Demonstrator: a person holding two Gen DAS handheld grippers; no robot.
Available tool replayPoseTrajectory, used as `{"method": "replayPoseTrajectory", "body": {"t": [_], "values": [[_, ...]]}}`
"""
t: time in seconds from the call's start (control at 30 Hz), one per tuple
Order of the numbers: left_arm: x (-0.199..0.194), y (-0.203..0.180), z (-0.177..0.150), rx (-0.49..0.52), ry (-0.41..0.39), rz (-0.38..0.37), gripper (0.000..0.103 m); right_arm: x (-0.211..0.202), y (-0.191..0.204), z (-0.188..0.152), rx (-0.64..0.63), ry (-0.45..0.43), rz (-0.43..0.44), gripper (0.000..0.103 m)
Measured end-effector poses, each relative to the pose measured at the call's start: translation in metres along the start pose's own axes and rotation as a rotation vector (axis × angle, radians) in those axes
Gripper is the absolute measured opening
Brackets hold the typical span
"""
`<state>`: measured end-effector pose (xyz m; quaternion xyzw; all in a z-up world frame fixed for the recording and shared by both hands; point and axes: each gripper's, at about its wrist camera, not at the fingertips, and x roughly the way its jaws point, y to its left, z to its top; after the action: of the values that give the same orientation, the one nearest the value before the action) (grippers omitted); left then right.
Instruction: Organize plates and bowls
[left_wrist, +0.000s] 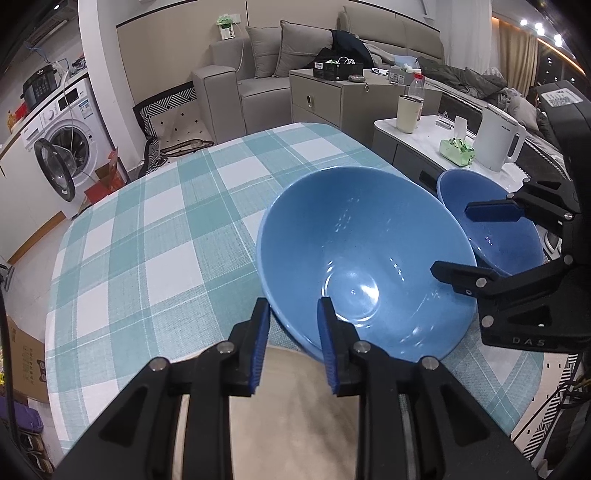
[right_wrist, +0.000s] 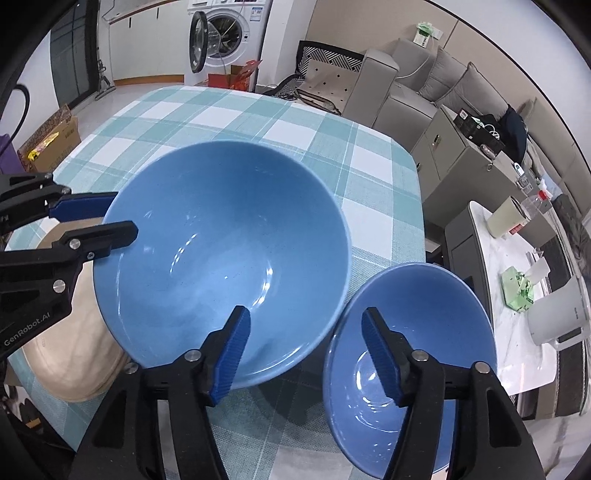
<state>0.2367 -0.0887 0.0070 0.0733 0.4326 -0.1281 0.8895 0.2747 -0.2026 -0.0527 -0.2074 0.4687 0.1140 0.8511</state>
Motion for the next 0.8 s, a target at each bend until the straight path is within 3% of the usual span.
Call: {"method": "replayPoseTrajectory", "body": {"t": [0.07, 0.13, 0.37, 0.43, 0.5, 0.8], "values": [[-0.002, 0.001, 0.000, -0.003, -0.006, -0.006, 0.035, -0.003, -0.005, 0.000, 0.016, -0.015, 0.005, 0.075], [-0.006, 0.003, 0.001, -0.011, -0.018, -0.009, 0.050, -0.006, -0.009, -0.001, 0.033, -0.028, 0.015, 0.075], [-0.019, 0.007, 0.005, -0.029, -0.041, -0.025, 0.058, -0.031, -0.038, -0.016, 0.164, -0.126, 0.080, 0.090], [-0.024, 0.008, 0.006, -0.047, -0.055, -0.048, 0.090, -0.040, -0.047, -0.026, 0.217, -0.159, 0.095, 0.092], [-0.030, 0.009, 0.007, -0.067, -0.082, -0.050, 0.100, -0.049, -0.057, -0.037, 0.270, -0.191, 0.107, 0.097], [-0.043, -0.001, 0.023, -0.074, -0.118, -0.150, 0.103, -0.077, -0.084, -0.080, 0.413, -0.256, 0.125, 0.102]]}}
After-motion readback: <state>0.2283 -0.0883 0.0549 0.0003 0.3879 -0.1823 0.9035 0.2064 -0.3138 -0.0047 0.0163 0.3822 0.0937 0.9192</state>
